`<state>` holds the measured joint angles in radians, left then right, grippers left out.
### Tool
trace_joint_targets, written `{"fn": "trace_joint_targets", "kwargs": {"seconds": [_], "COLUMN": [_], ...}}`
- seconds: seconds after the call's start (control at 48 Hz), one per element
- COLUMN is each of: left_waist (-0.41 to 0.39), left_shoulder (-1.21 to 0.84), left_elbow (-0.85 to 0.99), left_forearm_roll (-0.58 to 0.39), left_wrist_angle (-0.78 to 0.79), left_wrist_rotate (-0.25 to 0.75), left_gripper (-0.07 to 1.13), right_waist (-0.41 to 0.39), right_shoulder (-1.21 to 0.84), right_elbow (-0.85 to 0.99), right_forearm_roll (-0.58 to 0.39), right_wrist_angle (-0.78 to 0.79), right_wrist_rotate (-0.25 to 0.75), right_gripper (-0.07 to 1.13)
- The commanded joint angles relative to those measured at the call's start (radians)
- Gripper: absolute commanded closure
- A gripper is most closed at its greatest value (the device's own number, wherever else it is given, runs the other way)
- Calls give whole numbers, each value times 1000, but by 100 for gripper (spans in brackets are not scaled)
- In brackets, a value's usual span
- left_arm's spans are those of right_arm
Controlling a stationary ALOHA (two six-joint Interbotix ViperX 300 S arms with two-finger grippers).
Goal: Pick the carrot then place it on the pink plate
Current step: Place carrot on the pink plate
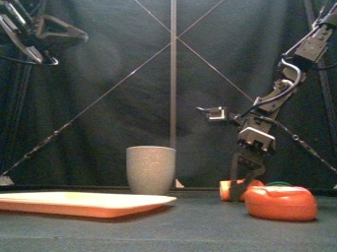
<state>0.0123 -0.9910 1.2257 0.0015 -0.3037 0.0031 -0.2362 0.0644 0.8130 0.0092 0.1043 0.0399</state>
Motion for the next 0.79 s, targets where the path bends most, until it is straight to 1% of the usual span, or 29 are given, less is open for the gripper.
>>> {"fn": "trace_joint_targets", "kwargs": {"seconds": [0.021,0.125,0.188,0.312,0.479,0.625,0.792], "left_waist": [2,2,2,2,2,2,2], "left_shoulder": [0,2,2,2,0,2,2], "left_elbow": [-17,-17,-17,-17,-17,-15,-17], "left_forearm_roll": [2,2,2,2,2,2,2], "left_wrist_angle": [-5,-5,-5,-5,-5,-5,-5], "left_wrist_rotate": [0,0,0,0,0,0,0], "left_gripper": [109,109,109,109,109,109,109], "right_waist": [-2,-2,3,34,126,202,282], "right_shoulder": [-20,-20,-25,-32,-20,26,138], "right_elbow": [-15,-29,-51,-144,-324,-463,-623], "right_forearm_roll": [5,6,9,12,12,20,37], "right_wrist_angle": [18,38,54,117,216,241,247], "right_wrist_rotate": [-2,0,0,-2,-2,-2,-5], "right_gripper": [59,75,80,81,81,81,81]}}
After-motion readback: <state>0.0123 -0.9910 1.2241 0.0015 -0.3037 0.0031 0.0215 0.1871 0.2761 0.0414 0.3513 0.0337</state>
